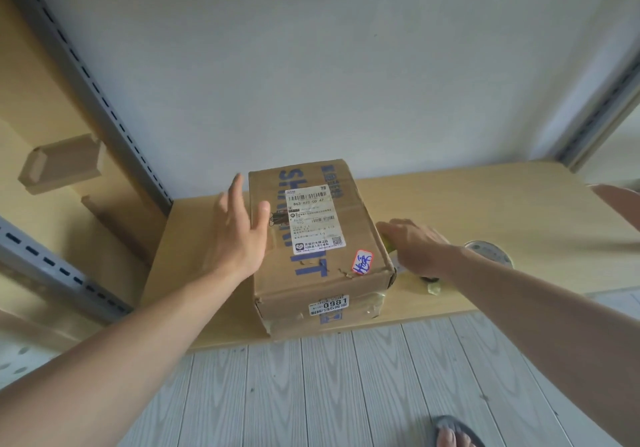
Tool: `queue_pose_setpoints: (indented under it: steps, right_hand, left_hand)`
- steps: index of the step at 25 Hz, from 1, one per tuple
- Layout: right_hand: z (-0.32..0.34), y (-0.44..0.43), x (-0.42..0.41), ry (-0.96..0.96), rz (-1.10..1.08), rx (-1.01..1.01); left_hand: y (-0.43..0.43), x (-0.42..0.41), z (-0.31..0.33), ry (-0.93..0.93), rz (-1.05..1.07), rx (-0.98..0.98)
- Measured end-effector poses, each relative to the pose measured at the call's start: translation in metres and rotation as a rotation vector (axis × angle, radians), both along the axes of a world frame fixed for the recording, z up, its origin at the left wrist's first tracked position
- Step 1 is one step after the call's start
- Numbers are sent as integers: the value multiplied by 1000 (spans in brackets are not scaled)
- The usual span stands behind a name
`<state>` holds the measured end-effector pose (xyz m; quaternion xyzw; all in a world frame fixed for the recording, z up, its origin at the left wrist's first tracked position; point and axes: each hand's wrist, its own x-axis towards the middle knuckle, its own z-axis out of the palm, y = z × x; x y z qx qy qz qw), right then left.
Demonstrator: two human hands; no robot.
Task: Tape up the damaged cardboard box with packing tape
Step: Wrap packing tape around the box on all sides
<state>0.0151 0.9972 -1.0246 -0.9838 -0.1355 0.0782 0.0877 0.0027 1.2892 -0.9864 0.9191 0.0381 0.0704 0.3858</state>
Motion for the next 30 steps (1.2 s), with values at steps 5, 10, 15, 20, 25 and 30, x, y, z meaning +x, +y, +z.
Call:
queue_pose_setpoints:
  steps: [5, 10, 15, 20, 25, 30]
  right_hand:
    - [-7, -4, 0, -24, 8, 83]
    - [-14, -3, 0, 19, -185, 295]
    - [-31, -12, -14, 23, -460, 482]
    - [-20, 12, -22, -21, -548, 780]
    - [34, 62, -25, -92, -427, 1154]
    - [64, 111, -33, -149, -141, 1022]
  left_hand:
    - [-61, -6, 19, 294, -177, 494]
    - [-78, -8, 13, 321, -182, 602]
    - [-58, -7, 12, 212, -89, 526]
    - [-19, 1, 3, 223, -37, 355]
    - [45, 6, -10, -2, -58, 49]
    - [100, 2, -28, 239, -29, -539]
